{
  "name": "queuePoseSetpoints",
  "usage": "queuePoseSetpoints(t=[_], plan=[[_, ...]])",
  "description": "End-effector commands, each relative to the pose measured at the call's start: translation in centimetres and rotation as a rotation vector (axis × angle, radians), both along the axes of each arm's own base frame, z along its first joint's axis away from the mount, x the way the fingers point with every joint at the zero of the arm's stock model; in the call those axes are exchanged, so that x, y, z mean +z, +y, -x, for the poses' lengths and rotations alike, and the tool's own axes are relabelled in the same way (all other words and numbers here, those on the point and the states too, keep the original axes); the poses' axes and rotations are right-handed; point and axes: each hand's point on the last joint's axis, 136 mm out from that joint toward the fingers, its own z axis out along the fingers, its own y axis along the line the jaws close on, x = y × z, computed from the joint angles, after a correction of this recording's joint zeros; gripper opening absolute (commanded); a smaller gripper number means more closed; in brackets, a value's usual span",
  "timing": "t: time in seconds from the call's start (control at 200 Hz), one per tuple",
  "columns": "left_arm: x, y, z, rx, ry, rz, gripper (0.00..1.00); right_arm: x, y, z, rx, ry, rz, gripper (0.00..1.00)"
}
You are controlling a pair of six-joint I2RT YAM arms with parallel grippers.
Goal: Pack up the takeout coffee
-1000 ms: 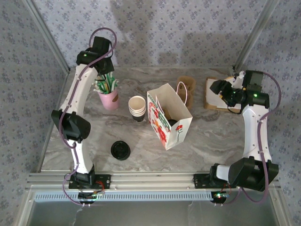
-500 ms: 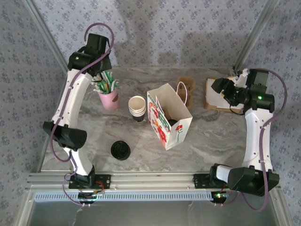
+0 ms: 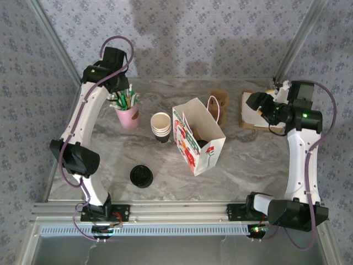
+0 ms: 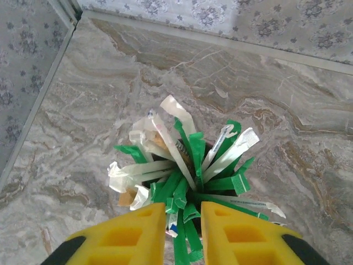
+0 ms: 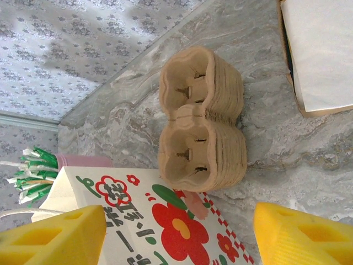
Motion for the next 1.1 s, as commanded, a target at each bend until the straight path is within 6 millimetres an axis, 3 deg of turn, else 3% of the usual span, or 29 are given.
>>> queuePoseSetpoints(t=[0.0, 0.06, 0.455, 0.72, 0.925, 1.094], plan=[[0.3, -0.2, -1.0, -0.006, -0.025, 0.019, 0.34, 0.8, 0.2, 0.2, -0.001, -0.017, 0.014, 0.72], [-0.2, 0.0, -1.3, 0.003, -0.015, 0.02, 0.41, 0.6, 0.2, 0.2, 0.001, -0.012, 0.014, 0.72], [-2.1, 2.6, -4.3, 0.086, -0.009, 0.037, 0.41, -1.2, 0.3, -0.2, 0.013, 0.016, 0.009, 0.72], [-3.8, 3.0, -6.8, 0.082, 0.008, 0.079, 0.26, -1.7, 0.6, -0.6, 0.017, 0.022, 0.007, 0.72], [-2.0, 2.3, -6.7, 0.07, -0.037, 0.108, 0.04, -1.6, 1.1, -0.5, 0.025, 0.025, 0.017, 0.72], [2.9, 1.7, -4.9, 0.046, -0.125, 0.037, 0.0, -1.3, 1.6, -0.5, 0.027, 0.023, 0.019, 0.72]])
